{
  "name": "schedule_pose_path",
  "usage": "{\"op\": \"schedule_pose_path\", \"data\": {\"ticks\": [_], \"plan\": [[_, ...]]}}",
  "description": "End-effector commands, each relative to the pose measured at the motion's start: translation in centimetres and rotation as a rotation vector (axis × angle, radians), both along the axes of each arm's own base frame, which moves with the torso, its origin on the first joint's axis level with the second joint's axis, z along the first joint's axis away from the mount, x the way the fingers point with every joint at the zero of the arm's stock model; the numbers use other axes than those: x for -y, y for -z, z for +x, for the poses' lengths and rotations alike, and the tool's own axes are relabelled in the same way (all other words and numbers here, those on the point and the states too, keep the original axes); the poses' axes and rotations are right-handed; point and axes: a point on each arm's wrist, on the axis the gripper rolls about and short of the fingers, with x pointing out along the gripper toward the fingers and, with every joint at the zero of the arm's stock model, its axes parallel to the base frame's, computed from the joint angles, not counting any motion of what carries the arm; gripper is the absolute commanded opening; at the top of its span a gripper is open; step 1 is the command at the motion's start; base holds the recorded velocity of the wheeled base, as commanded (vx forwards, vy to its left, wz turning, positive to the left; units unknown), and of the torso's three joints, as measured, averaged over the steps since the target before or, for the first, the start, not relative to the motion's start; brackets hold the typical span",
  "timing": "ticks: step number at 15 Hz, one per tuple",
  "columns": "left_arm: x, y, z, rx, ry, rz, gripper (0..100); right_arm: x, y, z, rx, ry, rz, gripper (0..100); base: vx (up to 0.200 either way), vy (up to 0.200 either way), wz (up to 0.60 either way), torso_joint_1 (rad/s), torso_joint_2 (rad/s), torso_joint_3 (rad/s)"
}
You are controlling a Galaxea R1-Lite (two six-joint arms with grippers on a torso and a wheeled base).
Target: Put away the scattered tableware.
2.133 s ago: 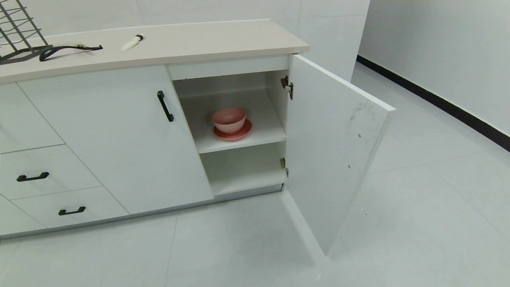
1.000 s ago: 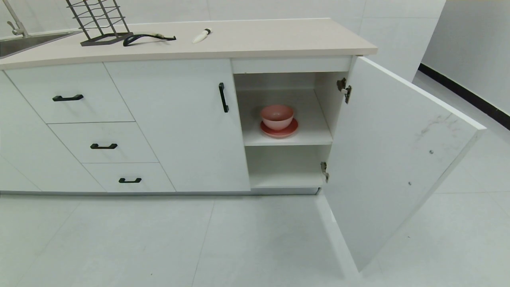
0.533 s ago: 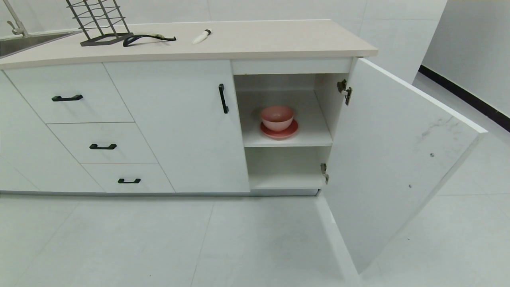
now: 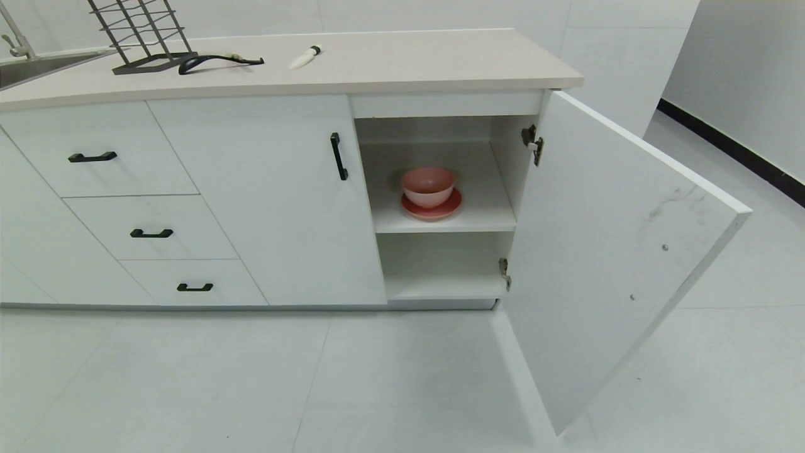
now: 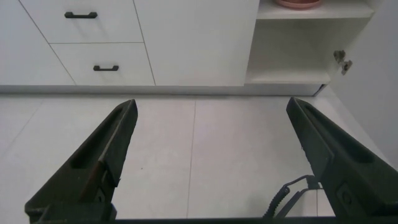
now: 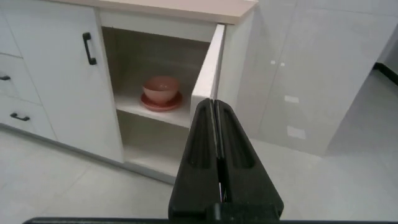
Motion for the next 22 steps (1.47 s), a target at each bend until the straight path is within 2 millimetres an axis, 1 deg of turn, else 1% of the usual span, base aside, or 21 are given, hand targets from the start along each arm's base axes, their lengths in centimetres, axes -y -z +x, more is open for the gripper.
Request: {"op": "schedule_pose_path", "data": {"ticks": [1, 2, 4, 7, 10, 11, 12, 13, 14, 19, 22], "plan": [[0.0, 0.0, 0.0, 0.001, -0.001, 0.0, 100, 0.2, 3.0, 4.4, -0.121, 0.028, -0.018, 0, 0.0, 0.0, 0.0, 0.0, 0.0, 0.0], [0.0, 0.0, 0.0, 0.001, -0.001, -0.002, 100, 1.0, 2.8, 4.9, -0.108, 0.08, -0.016, 0, 0.0, 0.0, 0.0, 0.0, 0.0, 0.0], [0.0, 0.0, 0.0, 0.001, -0.001, 0.0, 100, 1.7, 2.7, 5.7, -0.081, 0.12, -0.014, 0, 0.0, 0.0, 0.0, 0.0, 0.0, 0.0], [0.0, 0.0, 0.0, 0.003, 0.0, -0.022, 100, 1.7, 3.2, 6.5, -0.096, 0.082, -0.034, 0, 0.0, 0.0, 0.0, 0.0, 0.0, 0.0], [0.0, -0.1, 0.0, 0.005, 0.002, -0.032, 100, 1.7, 3.9, 8.3, -0.12, 0.05, -0.045, 0, 0.0, 0.0, 0.0, 0.0, 0.0, 0.0], [0.0, -0.1, 0.0, 0.005, -0.001, -0.034, 100, 1.7, 4.2, 9.5, -0.137, 0.032, -0.051, 0, 0.0, 0.0, 0.0, 0.0, 0.0, 0.0], [0.0, 0.0, 0.0, 0.003, 0.0, -0.032, 100, 1.7, 4.1, 10.4, -0.133, 0.031, -0.059, 0, 0.0, 0.0, 0.0, 0.0, 0.0, 0.0], [0.0, -0.1, 0.0, 0.005, 0.002, -0.034, 100, 1.7, 4.0, 10.5, -0.128, 0.032, -0.06, 0, 0.0, 0.0, 0.0, 0.0, 0.0, 0.0], [0.0, -0.1, 0.0, 0.005, -0.001, -0.034, 100, 1.7, 3.9, 11.1, -0.124, 0.029, -0.062, 0, 0.0, 0.0, 0.0, 0.0, 0.0, 0.0], [0.0, -0.1, 0.0, 0.005, 0.0, -0.032, 100, 1.6, 4.2, 11.2, -0.126, -0.002, -0.088, 0, 0.0, 0.0, 0.0, 0.0, 0.0, 0.0], [0.0, -0.1, 0.0, 0.005, 0.002, -0.032, 100, -0.5, 4.9, 11.8, -0.156, -0.102, -0.093, 0, 0.0, 0.0, 0.0, 0.0, 0.0, 0.0]]}}
